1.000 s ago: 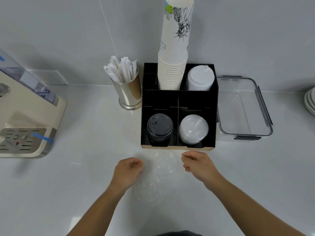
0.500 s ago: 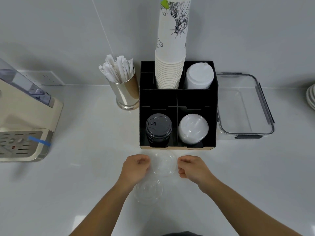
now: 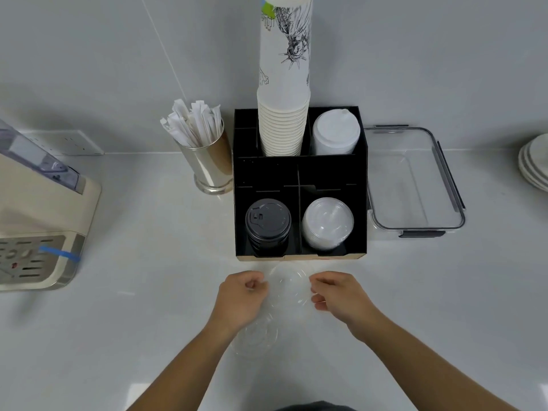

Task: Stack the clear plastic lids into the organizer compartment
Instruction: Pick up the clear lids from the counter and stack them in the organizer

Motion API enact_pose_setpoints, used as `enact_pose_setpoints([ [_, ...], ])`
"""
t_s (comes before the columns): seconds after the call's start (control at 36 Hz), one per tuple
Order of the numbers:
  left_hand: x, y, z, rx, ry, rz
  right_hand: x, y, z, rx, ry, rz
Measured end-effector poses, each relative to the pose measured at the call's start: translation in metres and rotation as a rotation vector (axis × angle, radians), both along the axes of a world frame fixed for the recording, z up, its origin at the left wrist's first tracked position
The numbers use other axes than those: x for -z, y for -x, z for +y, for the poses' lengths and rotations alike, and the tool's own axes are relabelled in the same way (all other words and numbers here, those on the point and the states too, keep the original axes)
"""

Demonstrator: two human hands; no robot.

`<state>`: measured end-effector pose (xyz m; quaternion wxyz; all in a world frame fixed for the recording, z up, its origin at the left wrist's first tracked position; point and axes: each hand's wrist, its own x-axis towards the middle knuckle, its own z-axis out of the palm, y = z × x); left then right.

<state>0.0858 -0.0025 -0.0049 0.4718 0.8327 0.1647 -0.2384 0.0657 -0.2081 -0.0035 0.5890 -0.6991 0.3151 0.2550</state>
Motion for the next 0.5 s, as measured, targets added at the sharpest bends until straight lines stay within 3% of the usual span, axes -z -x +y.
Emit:
enact_pose_setpoints([
  [0.5,-0.039,0.019,-0.02,-0.065,0.156,-0.18,-0.052,0.019,-0.016,0.074,0.072,-0.271],
])
